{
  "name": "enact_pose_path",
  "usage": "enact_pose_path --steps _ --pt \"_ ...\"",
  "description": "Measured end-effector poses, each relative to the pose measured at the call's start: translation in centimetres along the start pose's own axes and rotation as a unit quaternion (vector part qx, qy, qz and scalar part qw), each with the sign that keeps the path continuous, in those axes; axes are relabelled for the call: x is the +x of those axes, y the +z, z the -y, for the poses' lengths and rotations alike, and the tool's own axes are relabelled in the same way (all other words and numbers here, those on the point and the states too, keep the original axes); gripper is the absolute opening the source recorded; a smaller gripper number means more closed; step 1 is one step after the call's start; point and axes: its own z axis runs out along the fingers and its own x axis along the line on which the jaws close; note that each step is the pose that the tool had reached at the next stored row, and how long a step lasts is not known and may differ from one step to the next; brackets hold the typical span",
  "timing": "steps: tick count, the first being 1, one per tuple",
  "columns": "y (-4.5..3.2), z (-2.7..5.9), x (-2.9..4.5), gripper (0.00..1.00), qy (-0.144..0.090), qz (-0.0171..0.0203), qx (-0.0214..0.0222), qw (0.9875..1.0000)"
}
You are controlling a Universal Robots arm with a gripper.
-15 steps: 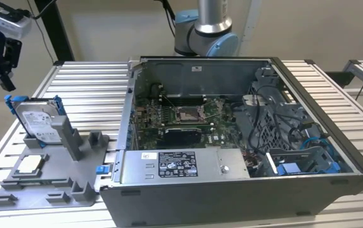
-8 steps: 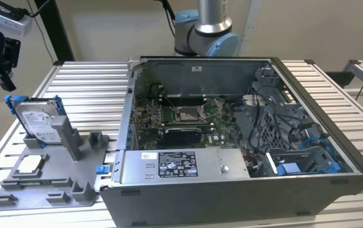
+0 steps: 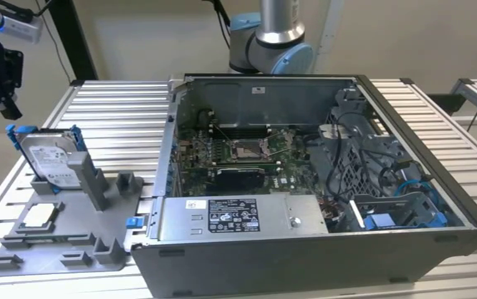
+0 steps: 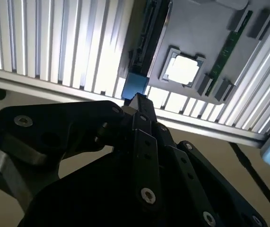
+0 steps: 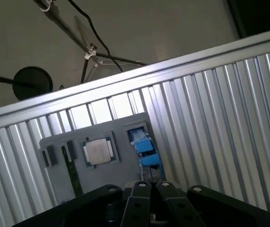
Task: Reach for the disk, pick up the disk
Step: 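Pick up the disk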
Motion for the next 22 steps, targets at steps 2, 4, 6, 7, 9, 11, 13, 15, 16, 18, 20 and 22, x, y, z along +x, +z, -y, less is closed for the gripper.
enact_pose_path --steps 2,4,6,7,9,11,13,15,16,18,20,22 --pt "0.0 0.0 0.0 0.0 -0.016 0.0 0.0006 0.9999" --pt "0.01 0.0 0.0 0.0 -0.03 0.0001 0.0012 0.9995" --pt "0.01 0.01 0.0 0.0 -0.045 0.0 0.0015 0.999" --pt "0.01 0.01 0.0 0.0 -0.052 0.0 0.0016 0.9986" --pt "0.01 0.01 0.0 0.0 -0.066 -0.0001 0.0016 0.9978" --pt "0.01 0.01 0.0 0.0 -0.077 -0.0002 0.0015 0.997" --pt "0.02 0.02 0.0 0.0 -0.084 -0.0003 0.0014 0.9964" --pt "0.01 0.02 0.0 0.0 -0.088 -0.0004 0.0012 0.9961" --pt "0.01 0.02 0.0 0.0 -0.089 -0.0004 0.0012 0.996" --pt "0.01 0.02 0.0 0.0 -0.09 -0.0004 0.0012 0.9959" --pt "0.01 0.02 0.0 0.0 -0.092 -0.0004 0.0012 0.9957" --pt "0.01 0.02 0.0 0.0 -0.092 -0.0004 0.0012 0.9957"
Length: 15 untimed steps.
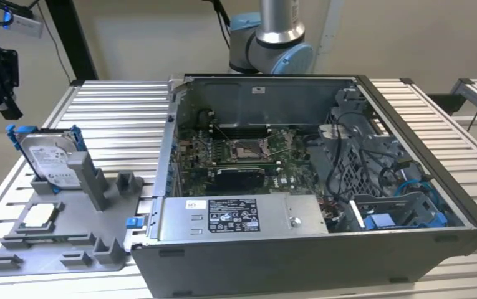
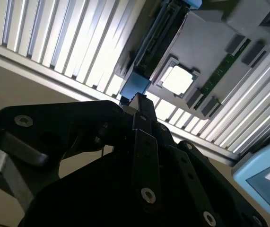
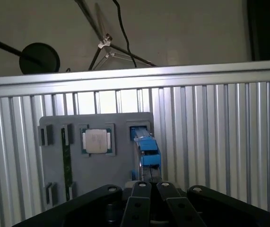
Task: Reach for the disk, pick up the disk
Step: 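Pick up the disk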
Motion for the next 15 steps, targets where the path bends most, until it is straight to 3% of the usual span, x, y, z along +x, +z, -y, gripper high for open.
enact_pose_path --steps 9,10,15 --pt "0.0 0.0 0.0 0.0 -0.001 0.0 0.0 1.0" --pt "0.0 0.0 0.0 1.0 -0.002 0.0 0.0 1.0" --pt "0.0 0.0 0.0 1.0 -0.002 0.0 0.0 1.0"
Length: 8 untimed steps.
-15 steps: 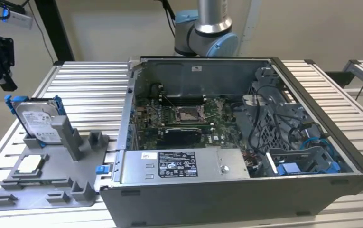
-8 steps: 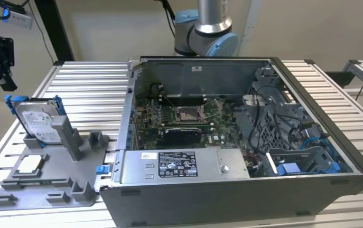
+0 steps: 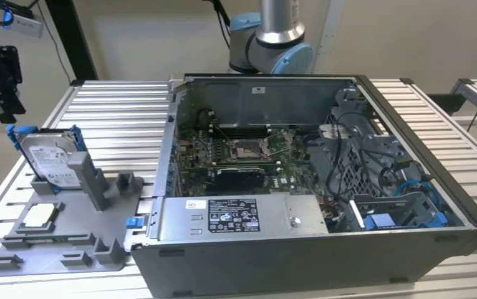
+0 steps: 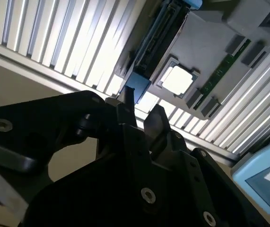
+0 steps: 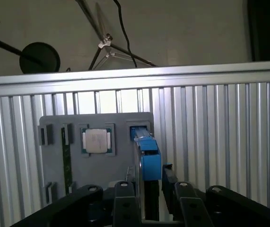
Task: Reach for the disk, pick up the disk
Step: 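Pick up the disk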
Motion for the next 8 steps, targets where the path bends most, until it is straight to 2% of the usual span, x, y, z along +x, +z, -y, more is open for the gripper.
enact_pose_path --steps 8 --pt "0.17 0.01 -0.01 1.0 -0.002 0.0 0.0001 1.0"
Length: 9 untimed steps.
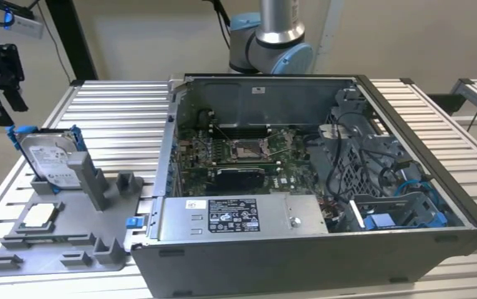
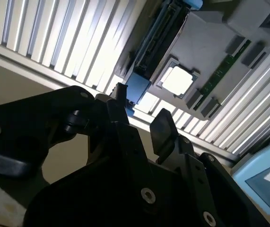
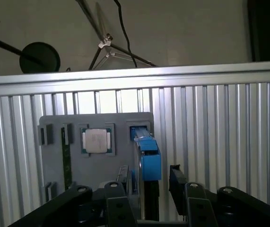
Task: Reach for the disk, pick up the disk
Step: 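Pick up the disk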
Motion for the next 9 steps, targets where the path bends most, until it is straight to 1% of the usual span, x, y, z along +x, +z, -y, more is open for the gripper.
enact_pose_path --steps 1,5,9 --pt "0.13 0.0 0.01 1.0 -0.002 0.0 0.0006 1.0" --pt "0.62 0.01 0.01 1.0 -0.008 0.0004 0.0065 0.9999" --pt "1.32 0.08 0.01 1.0 -0.009 0.0004 0.0072 0.9999"
